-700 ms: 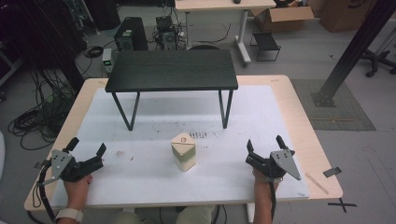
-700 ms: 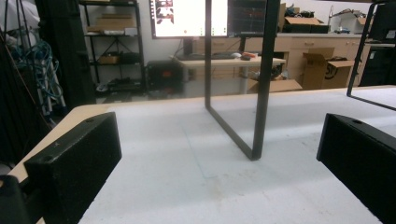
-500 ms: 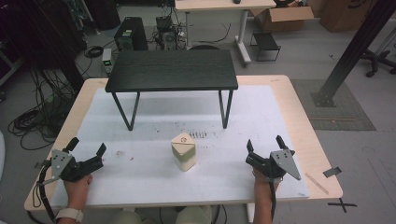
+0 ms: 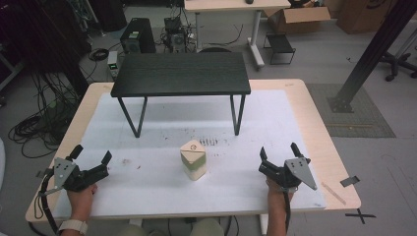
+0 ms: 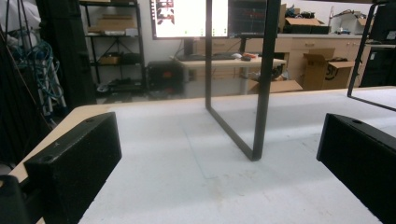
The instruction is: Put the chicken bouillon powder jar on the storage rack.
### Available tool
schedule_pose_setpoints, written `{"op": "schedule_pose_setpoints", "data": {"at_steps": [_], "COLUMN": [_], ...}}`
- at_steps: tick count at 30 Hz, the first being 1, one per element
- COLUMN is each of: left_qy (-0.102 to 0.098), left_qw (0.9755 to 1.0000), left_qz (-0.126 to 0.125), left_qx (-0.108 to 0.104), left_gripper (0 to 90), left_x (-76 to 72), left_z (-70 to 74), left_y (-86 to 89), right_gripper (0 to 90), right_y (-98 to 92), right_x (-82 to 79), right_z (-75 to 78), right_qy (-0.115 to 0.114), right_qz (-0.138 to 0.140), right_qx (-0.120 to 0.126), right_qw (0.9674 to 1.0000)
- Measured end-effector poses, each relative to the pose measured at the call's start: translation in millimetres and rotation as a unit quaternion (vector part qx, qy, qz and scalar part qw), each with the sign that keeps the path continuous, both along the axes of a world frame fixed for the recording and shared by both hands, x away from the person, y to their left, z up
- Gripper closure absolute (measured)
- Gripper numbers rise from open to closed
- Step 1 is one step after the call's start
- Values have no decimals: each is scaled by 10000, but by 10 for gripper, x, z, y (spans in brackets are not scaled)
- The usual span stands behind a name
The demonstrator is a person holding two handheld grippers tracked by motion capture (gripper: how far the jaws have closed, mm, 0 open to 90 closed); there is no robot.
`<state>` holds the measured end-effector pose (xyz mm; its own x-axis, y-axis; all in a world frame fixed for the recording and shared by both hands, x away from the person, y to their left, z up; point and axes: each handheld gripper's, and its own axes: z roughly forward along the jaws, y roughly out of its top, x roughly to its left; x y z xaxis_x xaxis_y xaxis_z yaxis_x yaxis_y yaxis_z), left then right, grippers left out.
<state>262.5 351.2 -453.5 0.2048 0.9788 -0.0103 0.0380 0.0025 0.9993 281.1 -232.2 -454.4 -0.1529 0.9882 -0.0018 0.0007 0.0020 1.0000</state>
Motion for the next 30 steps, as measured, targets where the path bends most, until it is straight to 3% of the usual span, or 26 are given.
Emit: {"op": "schedule_pose_setpoints", "data": {"at_steps": [13, 21, 30], "left_qy": [-7, -3, -22], "left_qw": [10000, 10000, 10000], "left_qz": [-4, -5, -5], "left_qx": [3, -7, -7], "left_gripper": [2, 2, 2], "left_x": [0, 0, -4], "left_z": [1, 1, 0], "left_y": [-1, 2, 3], "right_gripper": [0, 0, 0], "right_y": [-26, -20, 186], "right_x": [16, -49, -141], "right_z": [13, 192, 387], "right_qy": [96, 30, -160], "right_qz": [100, 242, 625], "right_qx": [71, 161, 80], "right_qw": [9999, 9996, 9979]}}
